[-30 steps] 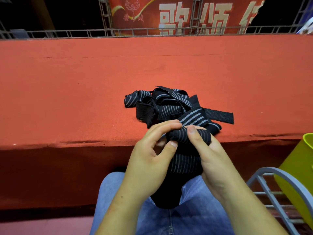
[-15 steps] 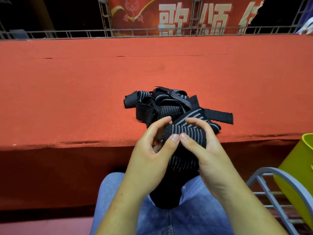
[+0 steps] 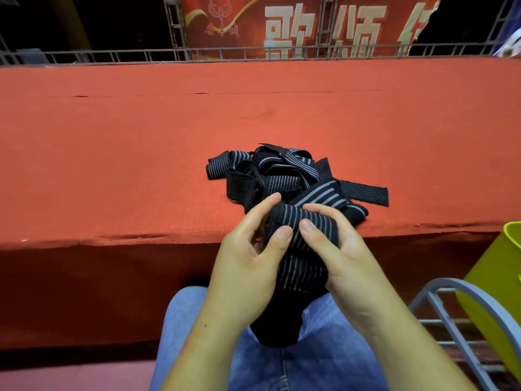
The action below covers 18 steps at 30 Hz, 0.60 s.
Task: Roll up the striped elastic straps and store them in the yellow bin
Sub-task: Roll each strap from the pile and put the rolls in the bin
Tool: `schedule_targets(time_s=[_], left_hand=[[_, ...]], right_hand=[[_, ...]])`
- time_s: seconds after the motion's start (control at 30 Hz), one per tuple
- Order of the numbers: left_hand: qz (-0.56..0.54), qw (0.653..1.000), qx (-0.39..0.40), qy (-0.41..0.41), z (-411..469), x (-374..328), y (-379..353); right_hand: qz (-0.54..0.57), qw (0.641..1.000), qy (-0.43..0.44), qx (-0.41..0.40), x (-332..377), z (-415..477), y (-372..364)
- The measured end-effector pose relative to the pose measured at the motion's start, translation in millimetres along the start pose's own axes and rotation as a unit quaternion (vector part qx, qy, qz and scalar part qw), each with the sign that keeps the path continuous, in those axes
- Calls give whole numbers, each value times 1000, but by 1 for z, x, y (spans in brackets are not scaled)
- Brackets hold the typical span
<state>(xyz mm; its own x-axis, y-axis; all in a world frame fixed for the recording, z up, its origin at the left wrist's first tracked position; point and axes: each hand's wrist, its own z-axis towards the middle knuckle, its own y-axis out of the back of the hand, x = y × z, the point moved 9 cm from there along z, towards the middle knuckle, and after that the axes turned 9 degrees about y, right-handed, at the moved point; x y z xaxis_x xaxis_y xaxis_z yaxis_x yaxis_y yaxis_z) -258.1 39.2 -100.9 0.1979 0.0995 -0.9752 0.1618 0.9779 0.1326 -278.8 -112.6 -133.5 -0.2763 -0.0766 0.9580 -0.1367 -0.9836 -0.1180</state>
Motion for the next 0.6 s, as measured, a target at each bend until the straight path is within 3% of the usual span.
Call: schedule_targets(time_s=[0.6], left_hand=[[40,997,41,46,-1,15,-18]], right_hand=[[-28,1000,-10,-10,-1,-3,-3]])
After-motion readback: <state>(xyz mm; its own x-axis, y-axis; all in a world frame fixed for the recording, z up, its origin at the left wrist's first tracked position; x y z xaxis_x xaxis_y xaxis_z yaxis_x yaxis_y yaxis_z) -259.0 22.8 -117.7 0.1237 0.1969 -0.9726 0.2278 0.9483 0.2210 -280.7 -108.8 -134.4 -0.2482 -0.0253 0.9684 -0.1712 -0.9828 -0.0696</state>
